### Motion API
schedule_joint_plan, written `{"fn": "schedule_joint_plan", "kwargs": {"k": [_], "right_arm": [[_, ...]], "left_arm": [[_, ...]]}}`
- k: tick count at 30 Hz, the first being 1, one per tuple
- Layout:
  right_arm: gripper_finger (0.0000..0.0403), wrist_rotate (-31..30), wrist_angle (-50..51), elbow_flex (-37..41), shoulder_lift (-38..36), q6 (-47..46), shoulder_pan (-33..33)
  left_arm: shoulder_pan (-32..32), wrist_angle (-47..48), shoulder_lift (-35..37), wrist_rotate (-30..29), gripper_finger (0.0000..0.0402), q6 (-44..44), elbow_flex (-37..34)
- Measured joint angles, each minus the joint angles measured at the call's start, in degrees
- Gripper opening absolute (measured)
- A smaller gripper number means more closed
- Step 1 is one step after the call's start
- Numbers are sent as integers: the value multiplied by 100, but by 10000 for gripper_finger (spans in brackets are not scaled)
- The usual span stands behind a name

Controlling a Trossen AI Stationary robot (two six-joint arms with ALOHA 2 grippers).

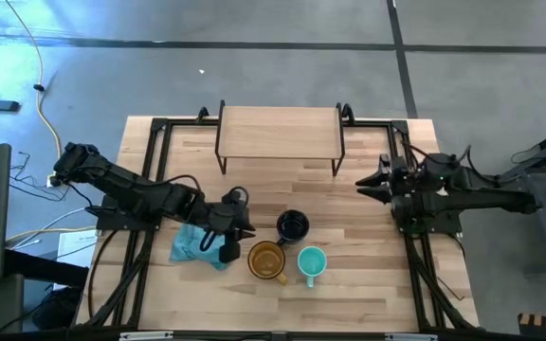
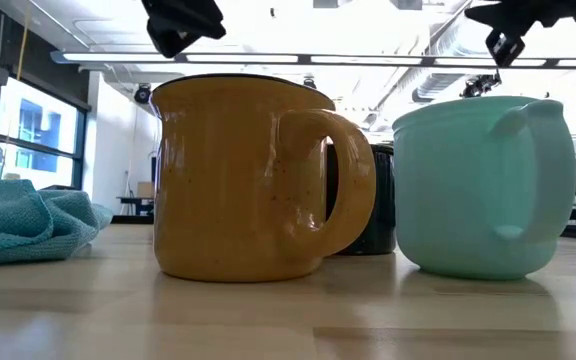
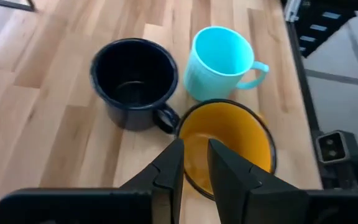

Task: Stack small to large cups/mugs on shelf
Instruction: Put the yellow cup on the shelf

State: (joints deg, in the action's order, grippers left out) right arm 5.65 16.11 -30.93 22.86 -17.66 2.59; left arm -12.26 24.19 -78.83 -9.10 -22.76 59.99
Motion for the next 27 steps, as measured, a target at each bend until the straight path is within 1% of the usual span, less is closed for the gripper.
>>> {"fn": "schedule_joint_plan", "kwargs": {"k": [6, 9, 12, 15, 21, 27], "right_arm": [[96, 75, 547, -826, 854, 383, 0], [96, 107, 796, -1116, 1200, 416, -2], [96, 107, 1011, -1332, 1482, 420, -2], [96, 109, 1060, -1449, 1684, 364, 0], [96, 118, 1023, -1487, 1913, 250, -1], [96, 193, 1014, -1487, 1953, -17, -4]], "left_arm": [[-12, -114, 0, -58, 63, 260, 0], [-12, -153, 0, 57, 63, -114, 0], [-12, -41, 0, 115, 63, -291, 0], [-12, 26, -55, 167, 62, -454, 0], [-10, 17, -533, 673, 62, -906, 2], [-10, -19, -987, 678, 62, -1505, 2]]}}
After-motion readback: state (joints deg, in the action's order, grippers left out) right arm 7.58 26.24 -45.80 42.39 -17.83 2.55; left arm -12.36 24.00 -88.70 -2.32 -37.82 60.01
